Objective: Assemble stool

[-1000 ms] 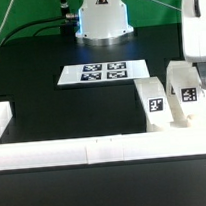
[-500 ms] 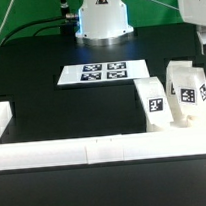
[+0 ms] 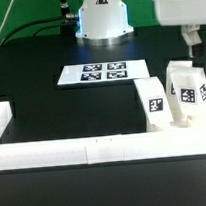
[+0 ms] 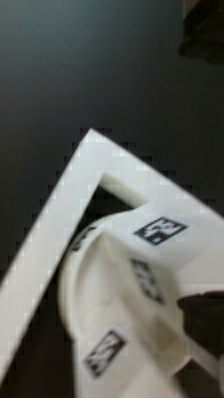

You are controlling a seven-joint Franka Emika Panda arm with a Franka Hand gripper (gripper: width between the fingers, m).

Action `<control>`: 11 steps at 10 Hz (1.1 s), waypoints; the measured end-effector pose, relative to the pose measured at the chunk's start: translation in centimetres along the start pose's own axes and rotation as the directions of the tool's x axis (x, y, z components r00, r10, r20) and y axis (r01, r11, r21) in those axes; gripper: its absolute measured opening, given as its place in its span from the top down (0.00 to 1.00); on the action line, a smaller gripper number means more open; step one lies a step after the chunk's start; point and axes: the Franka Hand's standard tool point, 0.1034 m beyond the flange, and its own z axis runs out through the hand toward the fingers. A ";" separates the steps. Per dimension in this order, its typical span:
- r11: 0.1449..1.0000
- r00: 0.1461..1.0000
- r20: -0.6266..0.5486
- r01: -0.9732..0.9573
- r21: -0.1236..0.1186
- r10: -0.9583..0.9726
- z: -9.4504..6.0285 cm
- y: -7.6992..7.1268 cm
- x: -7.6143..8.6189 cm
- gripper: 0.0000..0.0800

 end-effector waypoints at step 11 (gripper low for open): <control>0.569 0.568 -0.038 0.817 -0.098 -0.822 -0.1 0.1 0.9 0.19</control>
Offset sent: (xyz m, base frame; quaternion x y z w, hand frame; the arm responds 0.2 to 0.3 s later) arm 0.0000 0.0000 0.0000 0.0000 0.0000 -0.1938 0.9810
